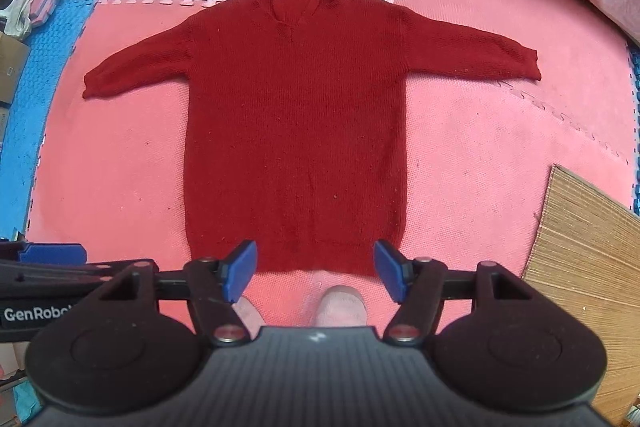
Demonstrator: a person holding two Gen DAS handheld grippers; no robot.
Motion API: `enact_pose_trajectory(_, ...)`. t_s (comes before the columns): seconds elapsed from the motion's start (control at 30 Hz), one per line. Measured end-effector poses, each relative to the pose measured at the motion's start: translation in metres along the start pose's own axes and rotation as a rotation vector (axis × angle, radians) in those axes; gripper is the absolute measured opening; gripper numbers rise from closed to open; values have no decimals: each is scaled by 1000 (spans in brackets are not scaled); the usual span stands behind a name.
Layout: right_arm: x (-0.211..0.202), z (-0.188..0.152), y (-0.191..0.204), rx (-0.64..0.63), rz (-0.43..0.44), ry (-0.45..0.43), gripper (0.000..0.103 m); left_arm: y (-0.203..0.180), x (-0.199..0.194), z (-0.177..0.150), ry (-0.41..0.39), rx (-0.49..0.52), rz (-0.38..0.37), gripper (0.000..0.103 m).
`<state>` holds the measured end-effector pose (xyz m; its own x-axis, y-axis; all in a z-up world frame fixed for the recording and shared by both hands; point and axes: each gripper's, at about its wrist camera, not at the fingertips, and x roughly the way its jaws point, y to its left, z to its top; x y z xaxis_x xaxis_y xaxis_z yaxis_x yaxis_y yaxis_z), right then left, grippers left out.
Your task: Fold clothes
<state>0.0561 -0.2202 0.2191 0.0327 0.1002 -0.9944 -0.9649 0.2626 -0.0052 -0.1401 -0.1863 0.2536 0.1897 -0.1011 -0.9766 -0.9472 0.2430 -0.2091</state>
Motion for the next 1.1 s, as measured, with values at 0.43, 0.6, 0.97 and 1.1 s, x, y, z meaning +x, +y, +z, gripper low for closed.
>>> enact_pose_trajectory(0.43,3,-3,12,-14,3,9,66,17,-10,-7,-7,-4,-25,76)
enact_pose_trajectory(0.6,0,-5,18,-18,-8,-4,67,21,-8,-12,-8,0,-24,75)
enact_pose_trajectory(0.97,-2,-7,22,-19,-21,-3,68,20,-15,-10,-30,28,-13,76)
enact_pose_trajectory(1.1,-2,-6,19,-10,-21,-4,69,17,-16,-7,-37,41,-5,76)
